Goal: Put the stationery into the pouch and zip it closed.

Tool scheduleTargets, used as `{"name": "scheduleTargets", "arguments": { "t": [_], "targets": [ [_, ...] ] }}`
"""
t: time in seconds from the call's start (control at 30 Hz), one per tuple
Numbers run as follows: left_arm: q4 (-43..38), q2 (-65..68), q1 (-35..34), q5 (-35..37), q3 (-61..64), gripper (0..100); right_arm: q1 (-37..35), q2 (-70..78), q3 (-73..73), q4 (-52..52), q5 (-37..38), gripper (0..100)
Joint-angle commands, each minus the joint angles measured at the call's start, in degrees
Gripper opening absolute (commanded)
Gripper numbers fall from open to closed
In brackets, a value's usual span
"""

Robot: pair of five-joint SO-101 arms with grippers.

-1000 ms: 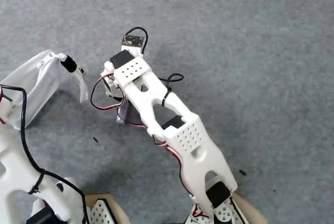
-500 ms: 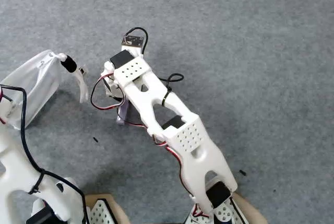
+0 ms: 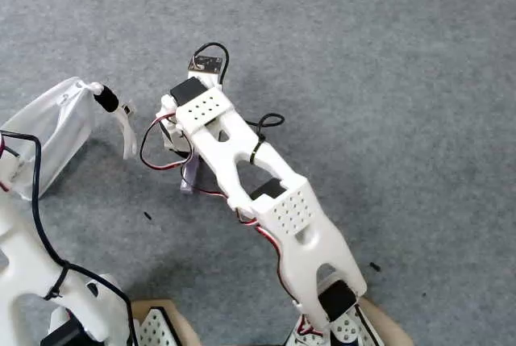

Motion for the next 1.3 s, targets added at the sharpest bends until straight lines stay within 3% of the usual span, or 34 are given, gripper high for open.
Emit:
{"name": "scheduleTargets", "arguments": {
  "t": [0.0,0.43,0.6,1.03,1.27],
  "targets": [
    [0.2,-1.0,0.0,0.5,-2.9,3,-0.2,-1.3,-2.9,0.5,0.1,1.2],
    [0.2,-1.1,0.4,0.3,-2.9,3,2.4,-8.8,-26.2,10.4,2.2,1.2],
    [0.2,-1.1,6.5,0.1,-1.1,3,4.7,-10.9,-34.0,12.6,7.7,1.2],
    [0.1,-1.1,16.4,0.1,-0.7,3,6.4,-28.4,-34.9,12.1,18.1,1.2],
    [0.1,-0.7,17.0,-1.4,-0.7,3,5.7,-38.3,-34.9,7.5,22.9,1.2]
  ]
}}
